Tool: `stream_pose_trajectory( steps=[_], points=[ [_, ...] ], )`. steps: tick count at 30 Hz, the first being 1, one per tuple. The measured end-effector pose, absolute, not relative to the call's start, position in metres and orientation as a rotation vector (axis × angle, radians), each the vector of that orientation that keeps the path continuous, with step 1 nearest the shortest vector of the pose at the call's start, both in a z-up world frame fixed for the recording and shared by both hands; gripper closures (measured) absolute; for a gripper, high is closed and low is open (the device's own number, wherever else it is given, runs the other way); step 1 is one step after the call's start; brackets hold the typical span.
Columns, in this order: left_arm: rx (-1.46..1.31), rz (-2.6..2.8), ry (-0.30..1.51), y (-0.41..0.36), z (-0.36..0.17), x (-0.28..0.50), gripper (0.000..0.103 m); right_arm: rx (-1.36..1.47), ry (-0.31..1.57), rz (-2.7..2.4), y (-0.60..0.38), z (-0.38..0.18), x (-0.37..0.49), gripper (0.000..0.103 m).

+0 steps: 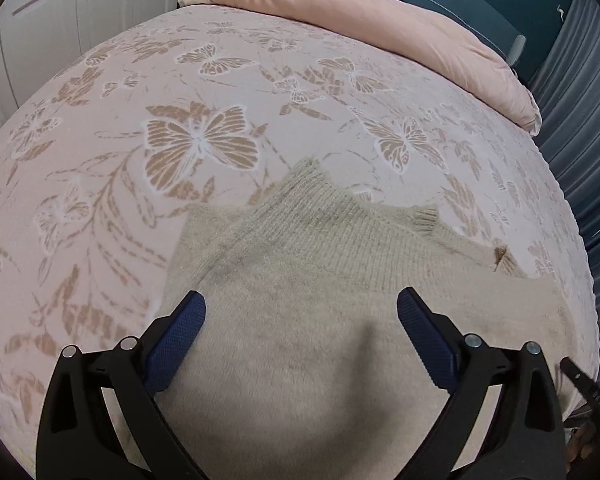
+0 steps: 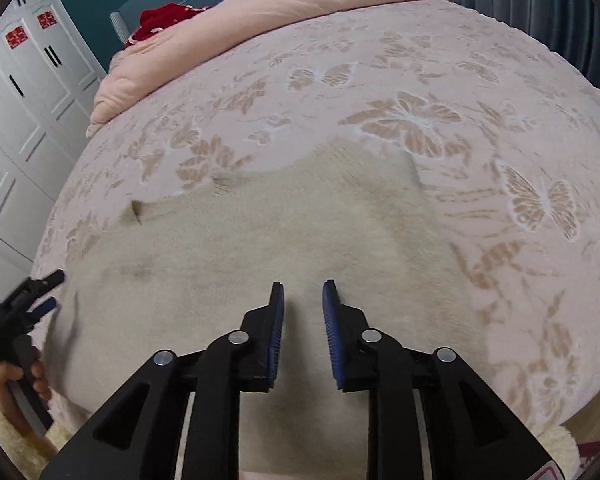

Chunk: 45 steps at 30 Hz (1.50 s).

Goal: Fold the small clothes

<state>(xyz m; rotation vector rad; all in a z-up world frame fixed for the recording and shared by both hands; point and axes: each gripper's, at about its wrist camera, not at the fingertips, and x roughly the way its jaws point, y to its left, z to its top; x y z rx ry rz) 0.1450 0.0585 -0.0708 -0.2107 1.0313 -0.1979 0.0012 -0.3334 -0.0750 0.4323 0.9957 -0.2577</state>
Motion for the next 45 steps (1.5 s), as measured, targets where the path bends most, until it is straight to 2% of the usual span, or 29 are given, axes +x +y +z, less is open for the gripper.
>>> stream_pose_trajectory(
  steps=[2, 4, 6, 8, 11, 15, 18, 20, 25, 36, 38, 41, 45],
  points=[
    [-0.266, -0.183, 1.029, 0.064, -0.067, 0.128, 0.008, 0.467, 1.039, -0.278, -0.348, -0.095, -0.013, 0.088],
    [-0.315, -0.171, 1.035, 0.069, -0.065, 0.110, 0.008, 0.568, 0.980, -0.269, -0.355, -0.083, -0.034, 0.085],
    [-0.334, -0.161, 1.020, 0.070, -0.061, 0.091, 0.008, 0.559, 0.922, -0.276, -0.354, -0.067, -0.050, 0.077],
    [-0.332, -0.157, 1.013, 0.066, -0.058, 0.077, 0.008, 0.514, 0.930, -0.254, -0.350, -0.067, -0.057, 0.074],
    [-0.311, -0.162, 1.041, 0.054, -0.060, 0.069, 0.008, 0.414, 1.023, -0.276, -0.343, -0.098, -0.059, 0.084],
    [-0.379, -0.181, 1.038, 0.045, -0.054, 0.060, 0.008, 0.463, 0.917, -0.237, -0.328, -0.066, -0.079, 0.075],
    [-0.431, -0.186, 1.050, 0.047, -0.054, 0.054, 0.008, 0.340, 0.989, -0.241, -0.314, -0.080, -0.074, 0.071],
    [-0.451, -0.173, 1.056, 0.053, -0.056, 0.050, 0.008, 0.291, 1.092, -0.267, -0.312, -0.109, -0.069, 0.076],
    [-0.492, -0.137, 1.050, 0.085, -0.055, 0.036, 0.008, 0.436, 0.981, -0.211, -0.306, -0.077, -0.082, 0.071],
    [-0.717, -0.083, 1.035, 0.157, -0.068, 0.009, 0.006, 0.430, 0.974, -0.152, -0.274, -0.055, -0.065, 0.070],
    [-0.763, -0.077, 1.052, 0.161, -0.078, 0.009, 0.006, 0.464, 0.972, -0.106, -0.269, -0.050, -0.051, 0.073],
    [-0.835, -0.066, 1.072, 0.165, -0.093, 0.014, 0.006, 0.458, 0.979, -0.037, -0.250, -0.041, -0.023, 0.083],
    [-0.952, -0.096, 1.109, 0.161, -0.111, 0.028, 0.006, 0.431, 1.011, 0.010, -0.222, -0.040, 0.023, 0.084]
  ],
)
